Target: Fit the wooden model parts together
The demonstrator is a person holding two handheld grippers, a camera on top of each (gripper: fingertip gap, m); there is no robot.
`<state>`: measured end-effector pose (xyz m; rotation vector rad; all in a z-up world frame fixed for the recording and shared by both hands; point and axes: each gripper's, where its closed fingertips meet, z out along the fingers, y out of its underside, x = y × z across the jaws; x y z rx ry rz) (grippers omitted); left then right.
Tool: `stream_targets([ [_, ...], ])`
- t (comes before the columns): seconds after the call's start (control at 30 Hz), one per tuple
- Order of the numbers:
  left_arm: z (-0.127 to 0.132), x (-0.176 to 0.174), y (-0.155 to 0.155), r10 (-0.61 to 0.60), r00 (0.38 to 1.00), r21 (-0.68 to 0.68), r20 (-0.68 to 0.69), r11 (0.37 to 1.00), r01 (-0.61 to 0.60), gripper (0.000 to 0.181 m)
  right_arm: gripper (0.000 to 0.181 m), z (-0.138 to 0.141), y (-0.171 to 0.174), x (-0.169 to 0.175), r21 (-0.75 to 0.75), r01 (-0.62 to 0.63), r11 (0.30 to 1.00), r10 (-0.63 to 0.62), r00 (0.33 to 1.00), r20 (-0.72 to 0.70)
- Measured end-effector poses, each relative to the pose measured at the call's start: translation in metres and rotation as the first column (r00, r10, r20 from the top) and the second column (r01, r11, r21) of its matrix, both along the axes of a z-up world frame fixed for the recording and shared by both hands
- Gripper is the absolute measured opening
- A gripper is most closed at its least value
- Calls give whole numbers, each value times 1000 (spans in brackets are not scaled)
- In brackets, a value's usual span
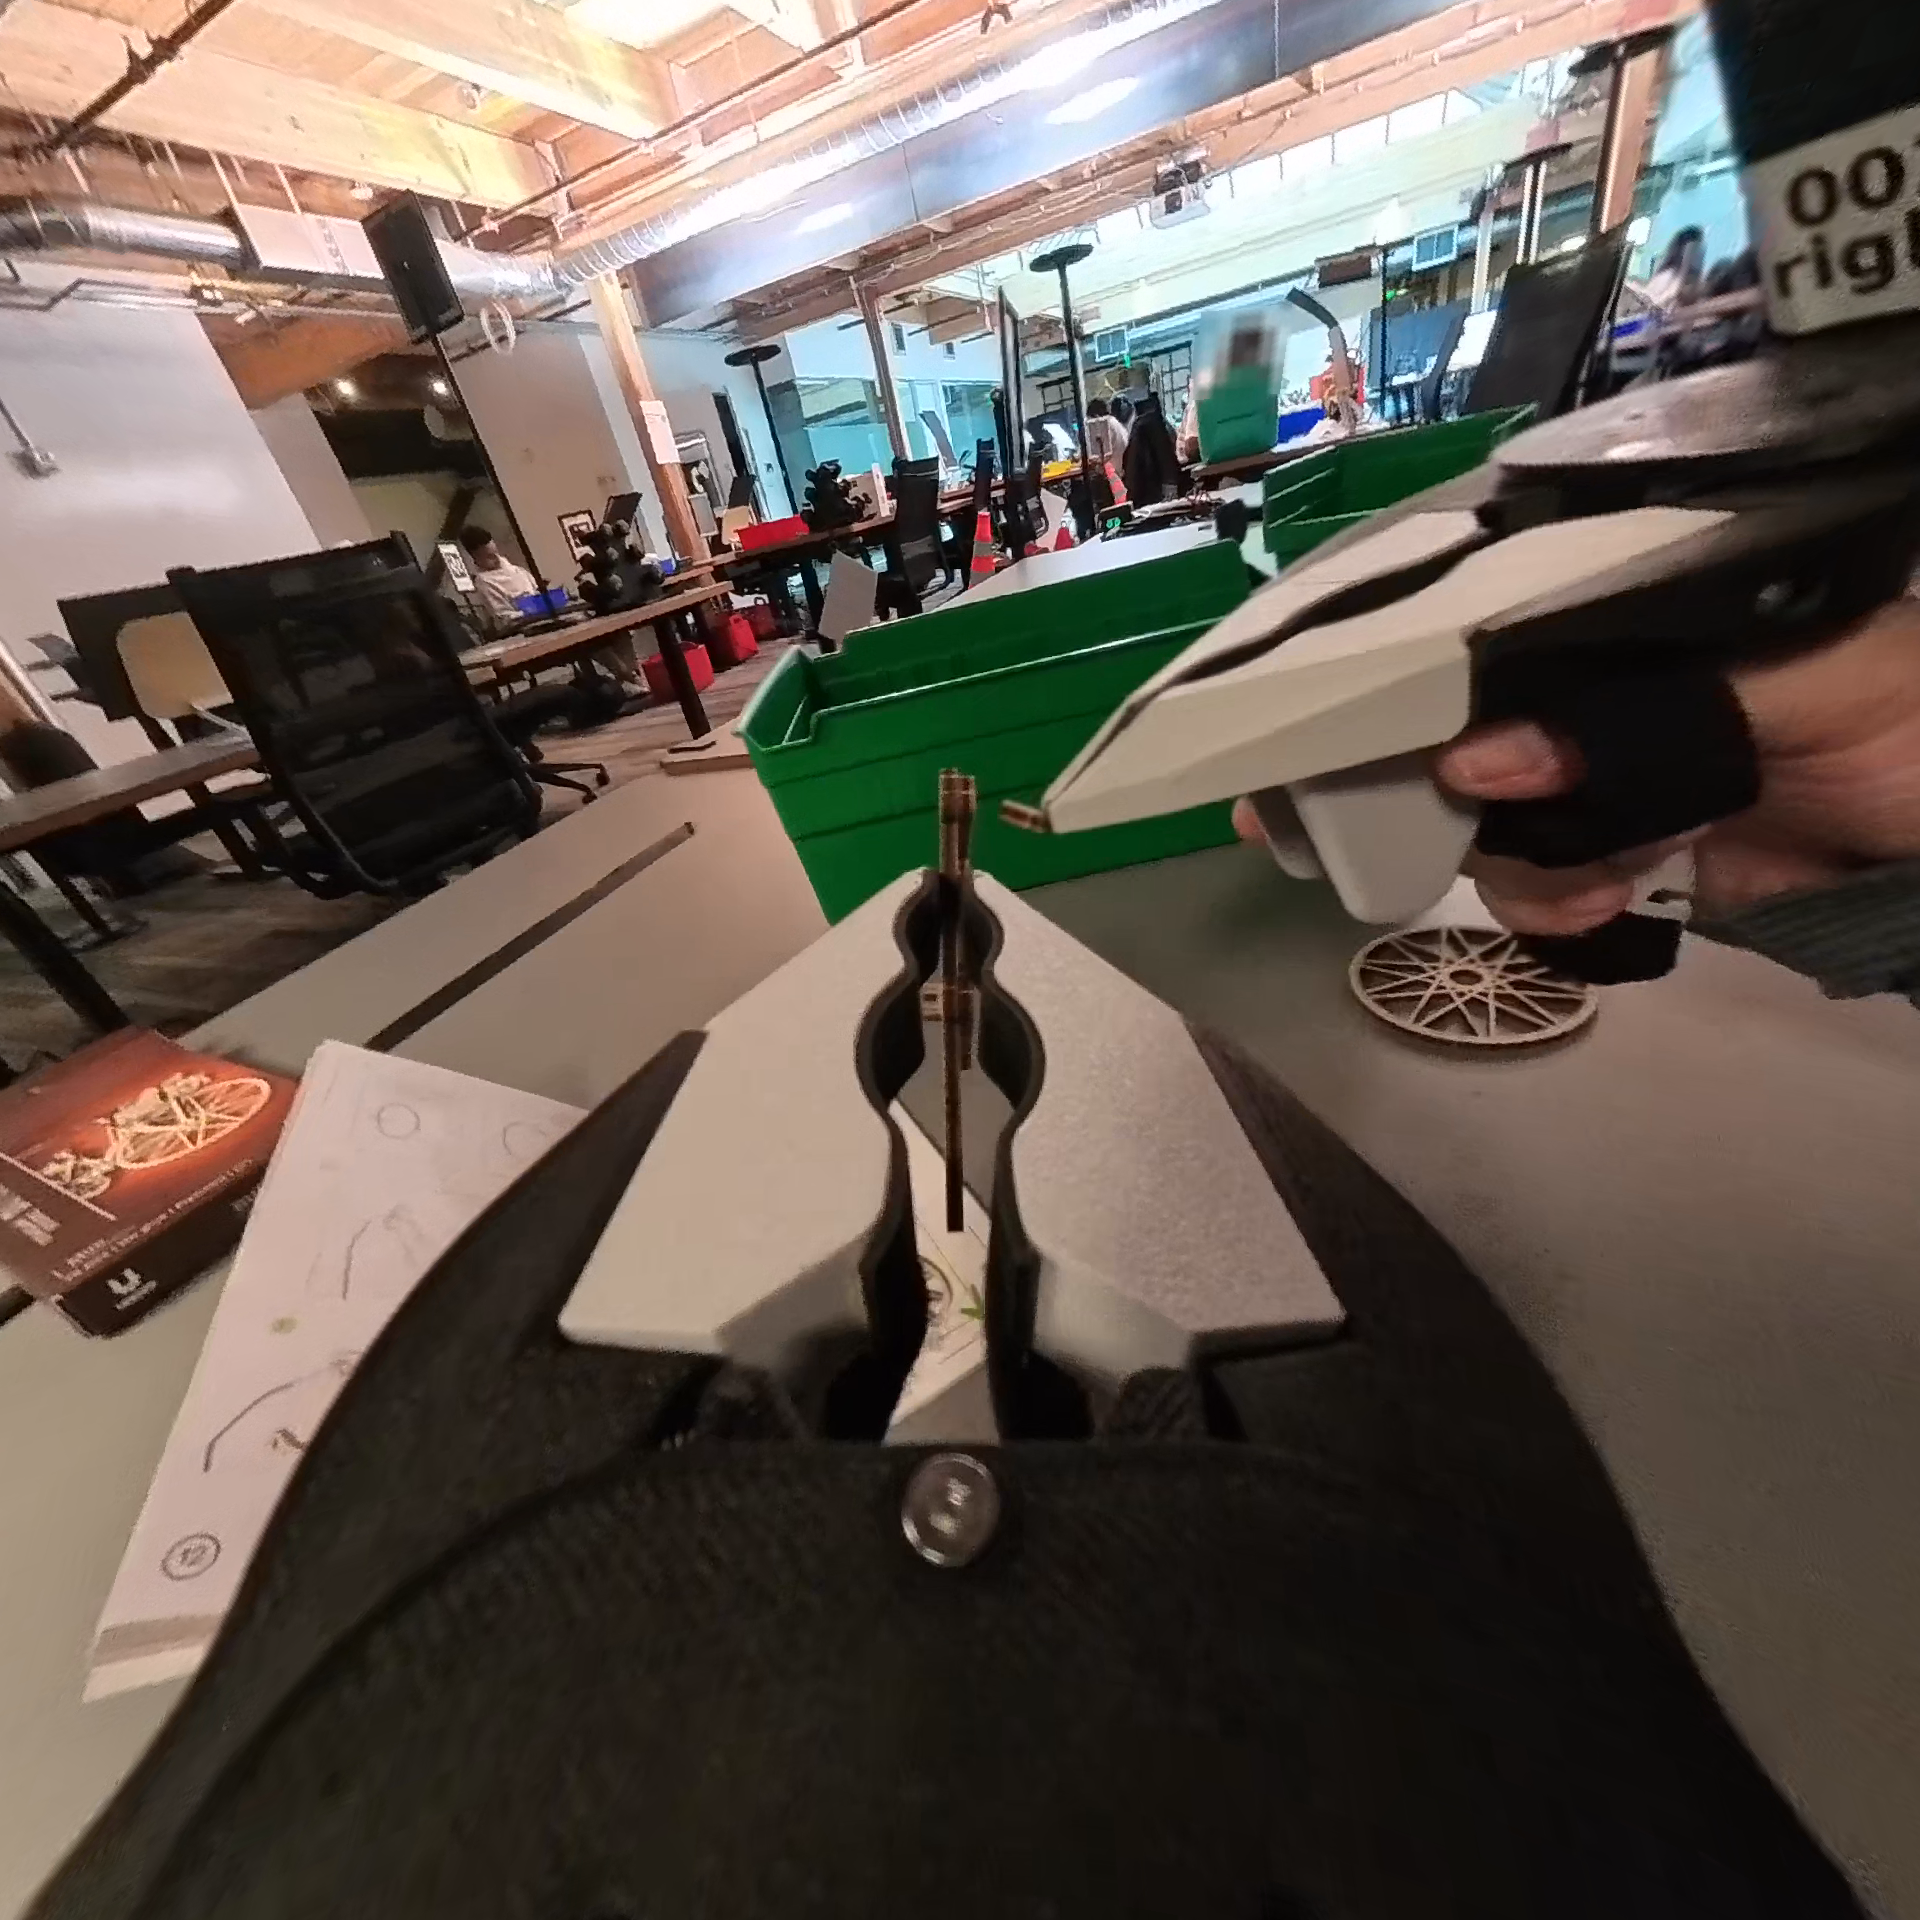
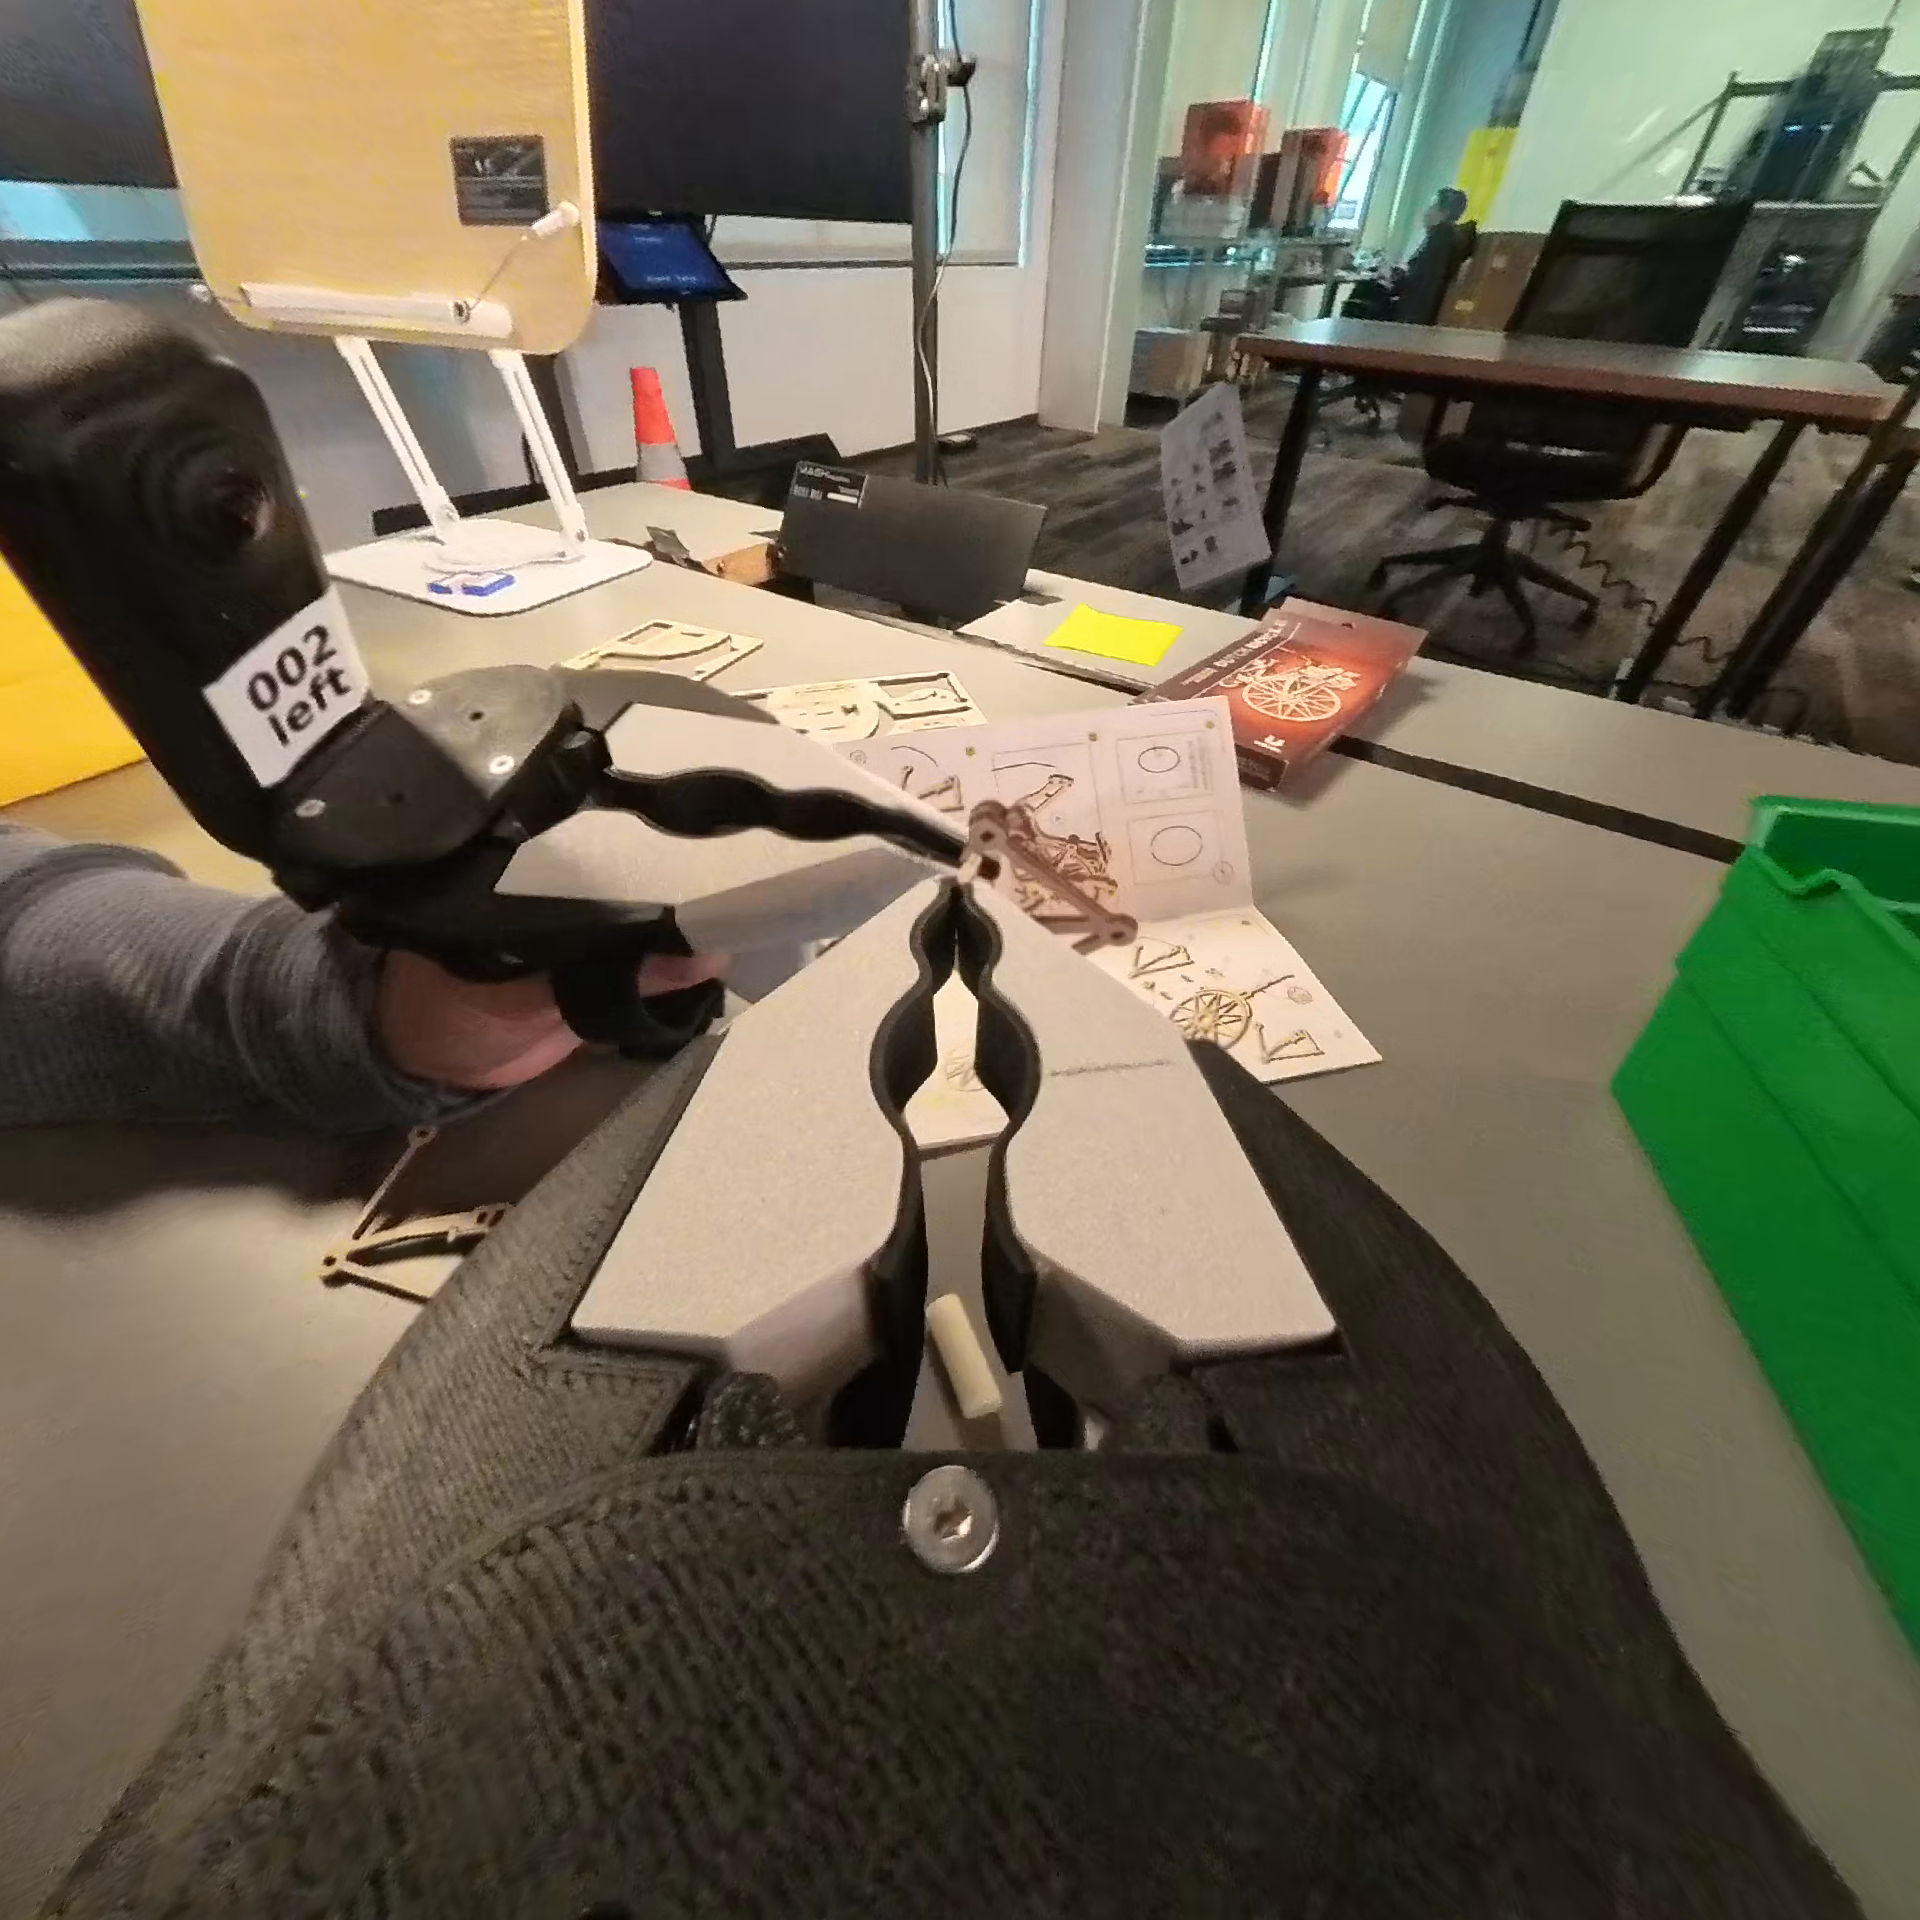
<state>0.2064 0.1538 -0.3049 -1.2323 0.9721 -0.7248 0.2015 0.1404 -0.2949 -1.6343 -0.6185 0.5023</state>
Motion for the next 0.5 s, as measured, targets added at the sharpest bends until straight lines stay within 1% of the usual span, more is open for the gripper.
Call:
stream_targets([
  [0.17, -1, 3, -4, 3, 999, 65, -35, 998, -1, 1, 0, -2, 0, 4, -9, -20, 1000, 20, 1000, 2],
  [0.27, -3, 4, -6, -6, 999, 71, -45, 997, 9, 0, 0, 0, -3, 6, -9, -46, 999, 46, 999, -14],
  [0.5, -5, 8, -11, -23, 997, 107, -72, 994, 31, 0, 0, -2, -8, 7, -40, -103, 994, 103, 995, -1],
])
